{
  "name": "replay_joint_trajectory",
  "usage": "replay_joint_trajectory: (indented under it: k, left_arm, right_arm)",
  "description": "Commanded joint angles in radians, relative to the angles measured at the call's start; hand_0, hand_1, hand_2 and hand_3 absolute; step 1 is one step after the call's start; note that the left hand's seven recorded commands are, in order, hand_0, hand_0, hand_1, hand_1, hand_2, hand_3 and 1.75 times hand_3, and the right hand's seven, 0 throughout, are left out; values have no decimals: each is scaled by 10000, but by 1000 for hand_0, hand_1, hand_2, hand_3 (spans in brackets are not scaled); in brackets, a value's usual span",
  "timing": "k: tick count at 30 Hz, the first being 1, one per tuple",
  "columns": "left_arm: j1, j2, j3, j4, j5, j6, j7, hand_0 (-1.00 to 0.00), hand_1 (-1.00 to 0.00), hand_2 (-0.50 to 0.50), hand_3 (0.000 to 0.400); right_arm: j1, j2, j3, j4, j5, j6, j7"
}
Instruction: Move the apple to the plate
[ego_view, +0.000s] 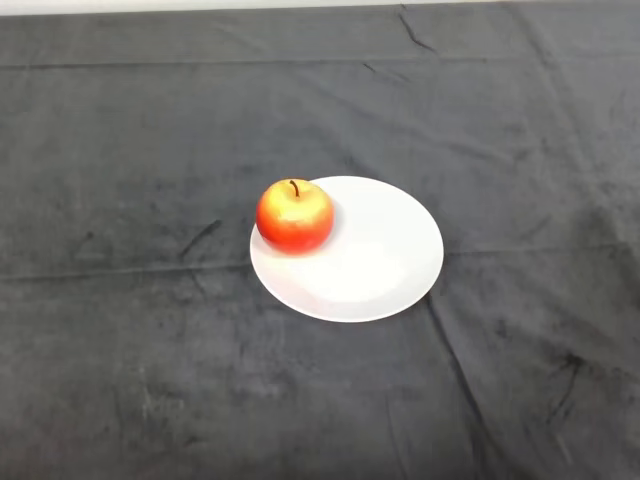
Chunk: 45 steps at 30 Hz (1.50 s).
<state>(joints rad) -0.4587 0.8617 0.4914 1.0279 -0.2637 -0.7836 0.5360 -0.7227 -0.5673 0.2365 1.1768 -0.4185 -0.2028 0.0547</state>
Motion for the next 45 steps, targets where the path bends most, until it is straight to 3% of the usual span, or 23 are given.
replay_joint_trajectory:
  k: [1, 45]
  left_arm:
    - [-193, 753, 230, 250, -6, -210, 140, 0, 0, 0, 0]
    - [-562, 438, 662, 423, 366, -24, -311, 0, 0, 0, 0]
  right_arm:
    - [-63, -264, 12, 118, -52, -35, -80]
    - [-84, -261, 20, 165, -60, -63, -91]
